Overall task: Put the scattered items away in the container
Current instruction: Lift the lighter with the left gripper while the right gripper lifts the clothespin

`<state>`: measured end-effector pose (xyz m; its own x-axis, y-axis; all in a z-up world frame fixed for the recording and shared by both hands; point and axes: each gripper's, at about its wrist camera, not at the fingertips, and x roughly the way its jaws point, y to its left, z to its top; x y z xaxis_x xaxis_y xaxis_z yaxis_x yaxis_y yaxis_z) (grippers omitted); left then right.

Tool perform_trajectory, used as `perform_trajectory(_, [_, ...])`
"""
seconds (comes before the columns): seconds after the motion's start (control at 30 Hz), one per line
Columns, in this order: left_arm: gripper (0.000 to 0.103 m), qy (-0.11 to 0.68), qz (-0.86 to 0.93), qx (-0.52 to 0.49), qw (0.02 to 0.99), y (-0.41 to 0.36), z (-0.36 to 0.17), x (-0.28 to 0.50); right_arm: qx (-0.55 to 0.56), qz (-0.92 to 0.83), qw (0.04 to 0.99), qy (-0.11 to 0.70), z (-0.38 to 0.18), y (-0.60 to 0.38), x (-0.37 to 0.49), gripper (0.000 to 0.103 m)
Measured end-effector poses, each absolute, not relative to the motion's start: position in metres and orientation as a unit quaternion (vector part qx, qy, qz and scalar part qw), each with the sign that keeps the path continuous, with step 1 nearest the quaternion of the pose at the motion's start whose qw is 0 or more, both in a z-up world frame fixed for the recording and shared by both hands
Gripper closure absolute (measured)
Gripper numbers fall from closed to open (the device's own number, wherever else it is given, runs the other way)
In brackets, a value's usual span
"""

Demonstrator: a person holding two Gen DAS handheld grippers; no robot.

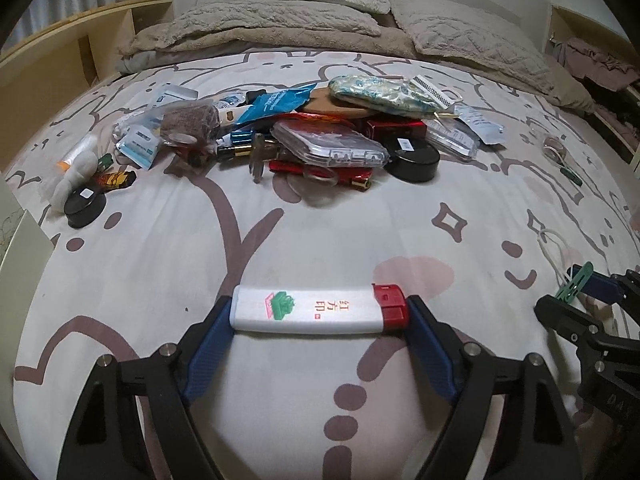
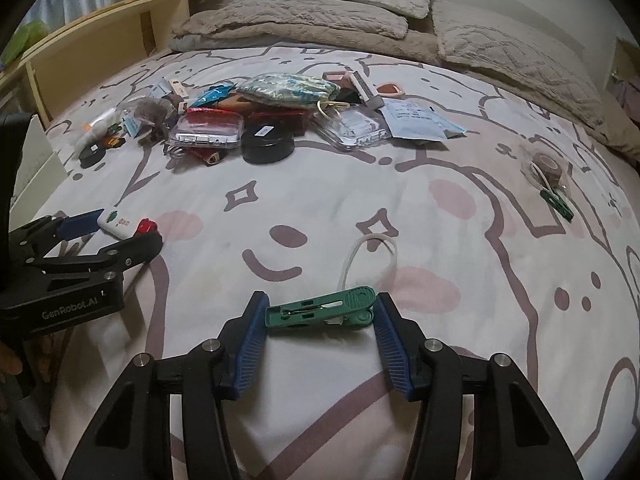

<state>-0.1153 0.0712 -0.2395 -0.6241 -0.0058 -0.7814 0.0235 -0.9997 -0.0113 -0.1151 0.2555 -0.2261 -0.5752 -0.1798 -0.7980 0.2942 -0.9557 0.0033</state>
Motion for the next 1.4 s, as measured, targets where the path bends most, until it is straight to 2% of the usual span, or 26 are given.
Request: perform_trajectory(1.4, [0.019, -0.009, -0.901, 0.431, -0.055, 0.1, -0.218, -0.07, 0.433, -0.897, 0.089, 0.026, -0.216, 0.271, -0.077, 0.049])
